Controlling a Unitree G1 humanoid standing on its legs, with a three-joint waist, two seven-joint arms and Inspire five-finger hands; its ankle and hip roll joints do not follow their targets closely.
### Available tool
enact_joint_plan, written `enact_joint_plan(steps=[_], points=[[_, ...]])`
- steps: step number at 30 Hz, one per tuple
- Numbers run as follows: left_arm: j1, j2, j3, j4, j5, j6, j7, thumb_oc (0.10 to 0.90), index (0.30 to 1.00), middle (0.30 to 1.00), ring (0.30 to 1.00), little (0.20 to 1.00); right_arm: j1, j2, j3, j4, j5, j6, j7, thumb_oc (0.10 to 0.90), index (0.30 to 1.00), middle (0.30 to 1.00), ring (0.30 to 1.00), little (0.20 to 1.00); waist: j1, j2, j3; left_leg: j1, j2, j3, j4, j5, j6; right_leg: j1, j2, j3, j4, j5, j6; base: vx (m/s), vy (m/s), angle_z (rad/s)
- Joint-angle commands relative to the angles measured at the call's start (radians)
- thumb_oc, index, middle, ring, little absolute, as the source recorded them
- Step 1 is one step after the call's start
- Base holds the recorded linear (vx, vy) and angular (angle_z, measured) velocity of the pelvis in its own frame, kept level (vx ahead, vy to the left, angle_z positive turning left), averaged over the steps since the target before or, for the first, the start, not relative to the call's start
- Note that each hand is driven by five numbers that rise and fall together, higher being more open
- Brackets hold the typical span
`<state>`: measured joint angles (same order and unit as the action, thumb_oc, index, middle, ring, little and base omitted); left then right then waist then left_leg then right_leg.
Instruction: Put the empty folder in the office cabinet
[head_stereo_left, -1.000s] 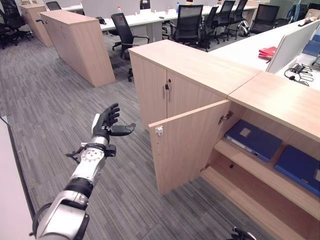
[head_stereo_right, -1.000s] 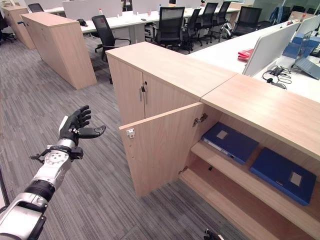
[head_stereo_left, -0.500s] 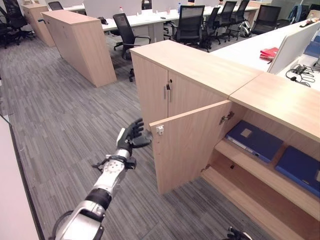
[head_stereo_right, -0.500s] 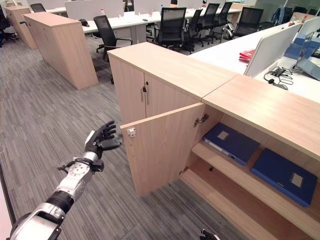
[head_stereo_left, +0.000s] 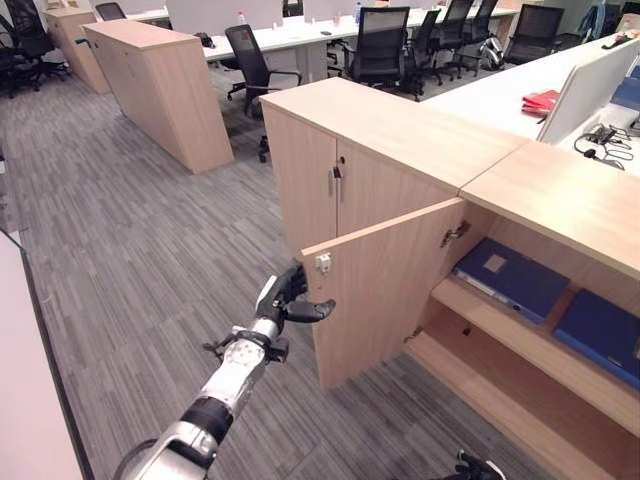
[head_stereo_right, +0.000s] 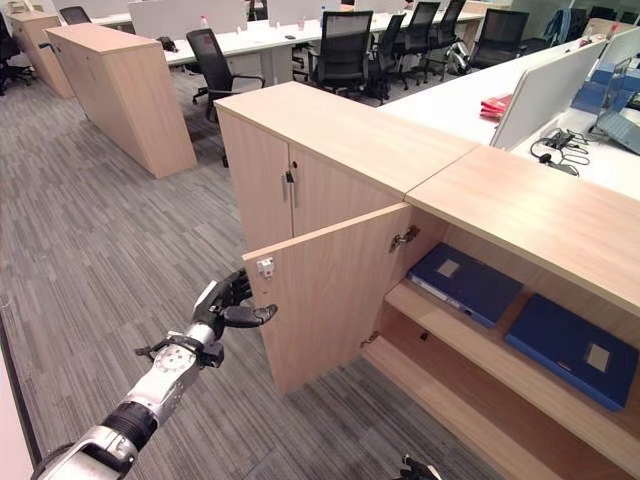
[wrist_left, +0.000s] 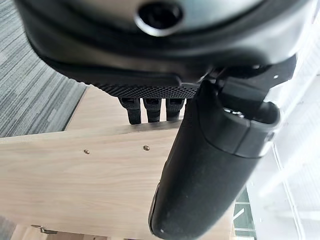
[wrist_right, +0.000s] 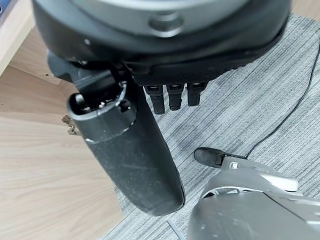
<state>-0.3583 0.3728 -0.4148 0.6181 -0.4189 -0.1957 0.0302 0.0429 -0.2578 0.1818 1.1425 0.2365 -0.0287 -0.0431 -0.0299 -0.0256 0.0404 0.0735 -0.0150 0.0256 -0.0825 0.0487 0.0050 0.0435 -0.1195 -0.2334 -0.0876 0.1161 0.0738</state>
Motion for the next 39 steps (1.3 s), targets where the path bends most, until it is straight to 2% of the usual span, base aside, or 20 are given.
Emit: enact_joint_plan(steps=[1, 3, 4, 5, 8, 9, 10, 13, 14, 15, 17, 19, 20, 21, 22, 24, 26, 27, 32, 39], points=[[-0.177, -0.050, -0.010, -0.062, 0.027, -0.085, -0.032, 0.800, 0.900, 0.900, 0.900, 0.900, -0.073, -0.066, -0.001, 0.002, -0.005, -0.037, -0.014, 0.800, 0.900, 0.900, 0.900, 0.900, -0.005, 0.018, 0.016, 0.005, -0.021, -0.029, -0.005, -0.119, 0.002, 0.041, -0.065, -0.095, 0.083, -0.103, 0.096, -0.09, -0.045, -0.03], [-0.179, -0.048, -0.012, -0.091, 0.014, -0.079, -0.029, 0.800, 0.900, 0.900, 0.900, 0.900, -0.094, -0.055, 0.003, -0.006, 0.005, -0.036, -0.020, 0.800, 0.900, 0.900, 0.900, 0.900, 0.001, 0.018, 0.044, -0.013, -0.007, 0.006, -0.005, -0.108, -0.001, 0.001, -0.068, -0.135, 0.134, -0.104, 0.097, -0.16, -0.070, -0.18], [-0.179, -0.043, -0.009, -0.105, 0.005, -0.076, -0.029, 0.800, 0.900, 0.900, 0.900, 0.900, -0.104, -0.050, 0.000, -0.008, 0.006, -0.035, -0.026, 0.800, 0.900, 0.900, 0.900, 0.900, 0.014, 0.023, 0.055, -0.026, 0.005, 0.036, -0.001, -0.104, -0.003, -0.008, -0.084, -0.207, 0.169, -0.110, 0.095, -0.17, -0.071, -0.36], [-0.152, -0.023, 0.008, -0.136, 0.002, -0.074, -0.034, 0.800, 0.900, 0.900, 0.900, 0.900, -0.106, -0.036, 0.002, -0.011, 0.005, -0.036, -0.024, 0.800, 0.900, 0.900, 0.900, 0.900, 0.041, 0.039, 0.061, -0.030, 0.031, 0.094, 0.011, -0.110, -0.010, -0.003, -0.104, -0.352, 0.248, -0.154, 0.084, -0.12, -0.071, -1.10], [-0.018, 0.016, 0.086, -0.227, -0.012, -0.066, -0.039, 0.800, 0.900, 0.900, 0.900, 0.900, -0.114, -0.012, 0.011, -0.015, 0.006, -0.038, -0.016, 0.800, 0.900, 0.900, 0.900, 0.900, 0.101, 0.031, 0.073, -0.028, 0.052, 0.207, 0.063, -0.135, -0.003, -0.003, -0.150, -0.502, 0.371, -0.194, 0.075, 0.00, -0.178, -2.26], [0.145, -0.015, 0.142, -0.315, -0.047, -0.060, -0.064, 0.800, 0.900, 0.900, 0.900, 0.900, -0.132, 0.003, 0.017, -0.008, 0.024, -0.041, -0.019, 0.800, 0.900, 0.900, 0.900, 0.900, 0.139, 0.012, 0.080, -0.029, 0.062, 0.255, 0.098, -0.148, -0.010, 0.020, -0.129, -0.480, 0.265, -0.189, 0.067, 0.08, -0.370, -2.09], [0.150, -0.015, 0.143, -0.319, -0.046, -0.058, -0.064, 0.800, 0.900, 0.900, 0.900, 0.900, -0.130, 0.003, 0.018, -0.007, 0.024, -0.042, -0.018, 0.800, 0.900, 0.900, 0.900, 0.900, 0.141, 0.013, 0.078, -0.029, 0.063, 0.258, 0.099, -0.148, -0.010, 0.019, -0.127, -0.477, 0.263, -0.188, 0.066, 0.16, -0.483, -1.92], [0.277, -0.029, 0.141, -0.376, -0.069, -0.042, -0.107, 0.800, 0.900, 0.900, 0.900, 0.900, -0.139, -0.010, 0.016, -0.018, 0.051, -0.055, -0.023, 0.800, 0.900, 0.900, 0.900, 0.900, 0.119, 0.051, 0.087, -0.032, 0.105, 0.274, 0.152, -0.151, -0.042, 0.019, -0.088, -0.414, 0.193, -0.202, 0.032, 0.09, -0.263, -0.90], [0.322, -0.026, 0.140, -0.426, -0.083, -0.031, -0.135, 0.800, 0.900, 0.900, 0.900, 0.900, -0.174, -0.028, 0.038, -0.024, 0.050, -0.061, -0.024, 0.800, 0.900, 0.900, 0.900, 0.900, 0.102, 0.070, 0.108, -0.076, 0.174, 0.307, 0.305, -0.118, -0.083, 0.045, -0.049, -0.351, 0.117, -0.227, 0.003, 0.05, -0.376, -0.36], [0.319, -0.026, 0.135, -0.431, -0.081, -0.026, -0.136, 0.800, 0.900, 0.900, 0.900, 0.900, -0.188, -0.039, 0.049, -0.020, 0.049, -0.061, -0.026, 0.800, 0.900, 0.900, 0.900, 0.900, 0.113, 0.074, 0.127, -0.126, 0.229, 0.300, 0.403, -0.046, -0.121, 0.062, -0.023, -0.333, 0.089, -0.236, -0.016, 0.04, -0.398, -0.69], [0.312, -0.039, 0.130, -0.434, -0.082, -0.020, -0.128, 0.800, 0.900, 0.900, 0.900, 0.900, -0.213, -0.052, 0.071, -0.017, 0.031, -0.056, -0.043, 0.800, 0.900, 0.900, 0.900, 0.900, 0.114, 0.074, 0.148, -0.162, 0.269, 0.244, 0.488, 0.037, -0.146, 0.077, 0.008, -0.297, 0.055, -0.243, -0.042, 0.01, -0.223, -1.21], [0.321, -0.046, 0.123, -0.465, -0.080, -0.021, -0.122, 0.800, 0.900, 0.900, 0.900, 0.900, -0.232, -0.066, 0.093, -0.028, 0.016, -0.050, -0.043, 0.800, 0.900, 0.900, 0.900, 0.900, 0.112, 0.073, 0.148, -0.147, 0.212, 0.134, 0.451, 0.003, -0.127, 0.069, 0.013, -0.214, 0.022, -0.225, -0.027, 0.01, 0.014, -1.13], [0.312, -0.052, 0.118, -0.475, -0.071, -0.022, -0.117, 0.800, 0.900, 0.900, 0.900, 0.900, -0.239, -0.071, 0.099, -0.037, 0.017, -0.052, -0.043, 0.800, 0.900, 0.900, 0.900, 0.900, 0.119, 0.071, 0.141, -0.152, 0.144, 0.042, 0.377, -0.021, -0.103, 0.048, 0.008, -0.177, 0.011, -0.200, -0.018, 0.07, 0.133, -1.03], [0.306, -0.064, 0.103, -0.484, -0.075, -0.025, -0.119, 0.800, 0.900, 0.900, 0.900, 0.900, -0.248, -0.071, 0.109, -0.038, 0.011, -0.054, -0.043, 0.800, 0.900, 0.900, 0.900, 0.900, 0.127, 0.068, 0.127, -0.146, 0.077, -0.096, 0.255, -0.074, -0.091, 0.033, 0.014, -0.105, 0.005, -0.195, -0.003, 0.12, 0.133, -0.89], [0.305, -0.068, 0.090, -0.486, -0.080, -0.024, -0.122, 0.800, 0.900, 0.900, 0.900, 0.900, -0.255, -0.071, 0.112, -0.031, 0.010, -0.053, -0.045, 0.800, 0.900, 0.900, 0.900, 0.900, 0.135, 0.068, 0.123, -0.160, 0.037, -0.181, 0.217, -0.098, -0.086, 0.029, 0.019, -0.056, 0.003, -0.193, 0.003, 0.17, 0.082, -0.86], [0.294, -0.066, 0.070, -0.485, -0.083, -0.026, -0.130, 0.800, 0.900, 0.900, 0.900, 0.900, -0.274, -0.069, 0.114, -0.016, 0.004, -0.053, -0.050, 0.800, 0.900, 0.900, 0.900, 0.900, 0.141, 0.073, 0.125, -0.174, -0.019, -0.276, 0.173, -0.094, -0.077, 0.021, 0.040, 0.019, 0.007, -0.180, 0.010, 0.08, 0.035, -0.71], [0.290, -0.063, 0.057, -0.496, -0.080, -0.025, -0.143, 0.800, 0.900, 0.900, 0.900, 0.900, -0.281, -0.065, 0.123, -0.002, -0.010, -0.054, -0.051, 0.800, 0.900, 0.900, 0.900, 0.900, 0.139, 0.078, 0.117, -0.151, -0.018, -0.286, 0.141, -0.092, -0.078, 0.015, 0.048, 0.042, 0.000, -0.174, 0.013, 0.03, 0.065, -1.04], [0.283, -0.054, 0.040, -0.507, -0.068, -0.023, -0.152, 0.800, 0.900, 0.900, 0.900, 0.900, -0.283, -0.058, 0.126, 0.014, -0.028, -0.047, -0.056, 0.800, 0.900, 0.900, 0.900, 0.900, 0.130, 0.089, 0.099, -0.118, -0.009, -0.267, 0.128, -0.105, -0.070, 0.009, 0.052, 0.073, 0.000, -0.169, 0.015, 0.06, 0.135, -0.91], [0.300, -0.057, 0.038, -0.554, -0.129, 0.004, -0.163, 0.800, 0.900, 0.900, 0.900, 0.900, -0.245, -0.016, 0.147, 0.007, -0.064, -0.034, -0.044, 0.800, 0.900, 0.900, 0.900, 0.900, 0.100, 0.085, 0.072, -0.029, 0.007, -0.195, 0.050, -0.112, -0.041, 0.017, 0.057, 0.129, 0.000, -0.148, 0.022, 0.08, 0.088, -1.33], [0.251, -0.073, 0.060, -0.564, -0.161, 0.015, -0.136, 0.800, 0.900, 0.900, 0.900, 0.900, -0.173, 0.020, 0.129, 0.007, -0.091, -0.011, -0.042, 0.800, 0.900, 0.900, 0.900, 0.900, 0.045, 0.070, 0.036, 0.021, 0.012, -0.130, -0.005, -0.112, -0.024, 0.029, 0.038, 0.116, 0.000, -0.140, 0.044, 0.03, 0.068, -1.07]])
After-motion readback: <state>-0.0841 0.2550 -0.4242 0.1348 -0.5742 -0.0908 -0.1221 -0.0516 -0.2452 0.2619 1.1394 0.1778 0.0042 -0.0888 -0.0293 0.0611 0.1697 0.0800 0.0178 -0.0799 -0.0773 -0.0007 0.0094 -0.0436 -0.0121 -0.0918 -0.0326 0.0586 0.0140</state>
